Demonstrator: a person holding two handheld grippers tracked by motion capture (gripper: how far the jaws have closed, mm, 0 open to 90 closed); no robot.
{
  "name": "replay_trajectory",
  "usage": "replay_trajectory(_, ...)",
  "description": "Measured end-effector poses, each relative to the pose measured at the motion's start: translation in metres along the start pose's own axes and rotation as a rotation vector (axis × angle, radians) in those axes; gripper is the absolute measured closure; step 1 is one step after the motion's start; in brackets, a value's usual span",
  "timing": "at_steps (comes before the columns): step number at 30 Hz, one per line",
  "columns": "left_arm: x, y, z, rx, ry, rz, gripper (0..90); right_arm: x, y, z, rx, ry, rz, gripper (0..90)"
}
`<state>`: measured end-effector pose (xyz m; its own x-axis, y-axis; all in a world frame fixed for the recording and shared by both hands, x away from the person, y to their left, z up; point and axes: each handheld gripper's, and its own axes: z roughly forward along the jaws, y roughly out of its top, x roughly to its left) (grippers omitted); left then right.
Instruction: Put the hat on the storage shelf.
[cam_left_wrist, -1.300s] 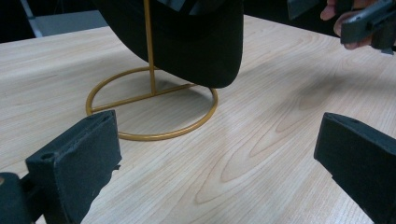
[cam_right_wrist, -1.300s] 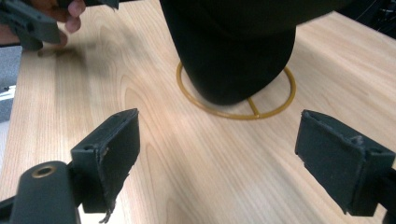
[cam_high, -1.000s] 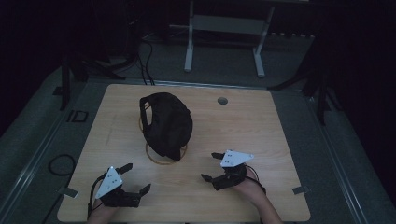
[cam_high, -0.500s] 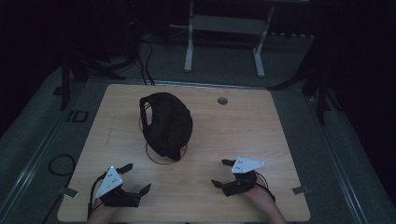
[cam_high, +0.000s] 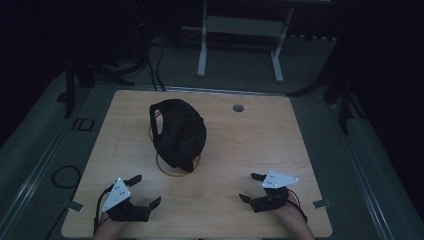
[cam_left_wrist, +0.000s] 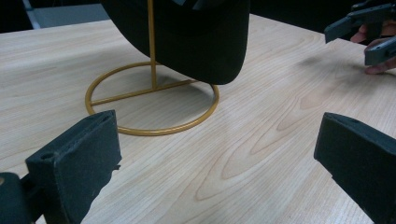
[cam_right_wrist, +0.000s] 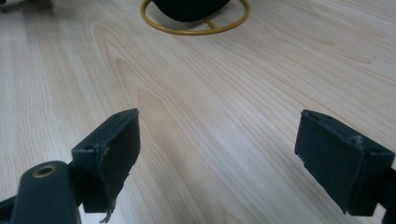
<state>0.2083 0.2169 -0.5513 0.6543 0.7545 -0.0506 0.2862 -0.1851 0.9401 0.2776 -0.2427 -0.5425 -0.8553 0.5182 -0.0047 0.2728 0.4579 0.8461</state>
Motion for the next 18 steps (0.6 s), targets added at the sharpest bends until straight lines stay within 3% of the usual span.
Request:
replay_trajectory(6, 0.0, 0.0, 0.0, -0.002, 0.001, -0.002, 0.9, -0.007, -0.006, -0.01, -0.007, -0.023, 0.023, 14.0)
replay_trajectory(12, 0.0, 0.0, -0.001, -0.002, 0.002, -0.004, 0.9, -0.011, -0.01, -0.016, 0.0, -0.053, 0.018, 14.1)
replay_trajectory(18, 0.001, 0.0, 0.0, -0.002, 0.002, -0.003, 0.9, -0.015, -0.012, -0.018, -0.004, -0.055, 0.033, 14.1)
